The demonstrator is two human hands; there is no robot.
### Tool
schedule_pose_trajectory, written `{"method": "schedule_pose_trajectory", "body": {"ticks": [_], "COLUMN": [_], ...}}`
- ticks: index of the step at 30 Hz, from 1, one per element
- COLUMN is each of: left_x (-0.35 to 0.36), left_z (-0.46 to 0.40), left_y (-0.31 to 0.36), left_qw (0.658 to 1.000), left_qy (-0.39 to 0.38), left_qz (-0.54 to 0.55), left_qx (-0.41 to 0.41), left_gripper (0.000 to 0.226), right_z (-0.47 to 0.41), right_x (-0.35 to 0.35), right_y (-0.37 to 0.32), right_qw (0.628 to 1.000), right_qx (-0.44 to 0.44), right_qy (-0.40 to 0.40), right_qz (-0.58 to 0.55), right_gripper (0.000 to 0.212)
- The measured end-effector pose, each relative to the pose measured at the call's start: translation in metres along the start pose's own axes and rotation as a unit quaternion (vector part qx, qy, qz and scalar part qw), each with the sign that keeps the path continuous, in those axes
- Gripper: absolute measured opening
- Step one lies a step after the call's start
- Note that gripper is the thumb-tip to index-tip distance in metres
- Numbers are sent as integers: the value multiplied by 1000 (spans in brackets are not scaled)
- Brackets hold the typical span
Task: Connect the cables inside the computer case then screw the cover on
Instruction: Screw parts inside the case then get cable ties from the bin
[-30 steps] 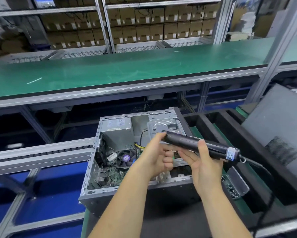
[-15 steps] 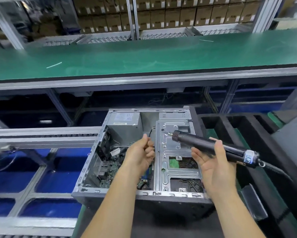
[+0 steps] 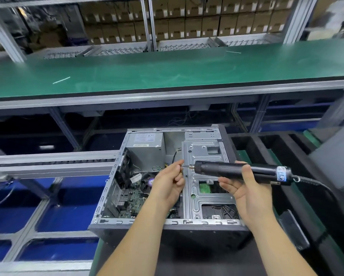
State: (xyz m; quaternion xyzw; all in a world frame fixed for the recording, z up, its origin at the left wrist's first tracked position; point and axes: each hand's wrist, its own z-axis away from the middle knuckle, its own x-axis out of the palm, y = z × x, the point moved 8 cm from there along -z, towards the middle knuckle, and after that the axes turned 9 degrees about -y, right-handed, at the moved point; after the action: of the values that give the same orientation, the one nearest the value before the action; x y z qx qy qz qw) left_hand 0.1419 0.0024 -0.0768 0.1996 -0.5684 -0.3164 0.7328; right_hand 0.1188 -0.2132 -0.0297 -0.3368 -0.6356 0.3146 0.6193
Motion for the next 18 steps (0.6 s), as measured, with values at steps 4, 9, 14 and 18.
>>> {"method": "schedule_pose_trajectory", "body": {"ticks": [4, 9, 14, 18], "left_x": [-1, -3, -4, -4], "left_z": [-1, -3, -3, -3], "left_y": [0, 0, 0, 0], "left_qw": [1000, 1000, 999, 999], "left_qy": [2, 26, 32, 30], "left_qz": [-7, -4, -2, -13], "left_qx": [2, 3, 11, 14], "left_gripper": [21, 21, 13, 13], "right_z": [1, 5, 5, 4], "right_x": [-1, -2, -2, -4], "right_y": [-1, -2, -4, -4], "right_qw": [1000, 1000, 1000, 999], "right_qx": [-2, -11, -13, -22], "right_qy": [6, 14, 25, 28], "right_qz": [3, -1, -1, -9], "right_gripper": [44, 47, 51, 51]}}
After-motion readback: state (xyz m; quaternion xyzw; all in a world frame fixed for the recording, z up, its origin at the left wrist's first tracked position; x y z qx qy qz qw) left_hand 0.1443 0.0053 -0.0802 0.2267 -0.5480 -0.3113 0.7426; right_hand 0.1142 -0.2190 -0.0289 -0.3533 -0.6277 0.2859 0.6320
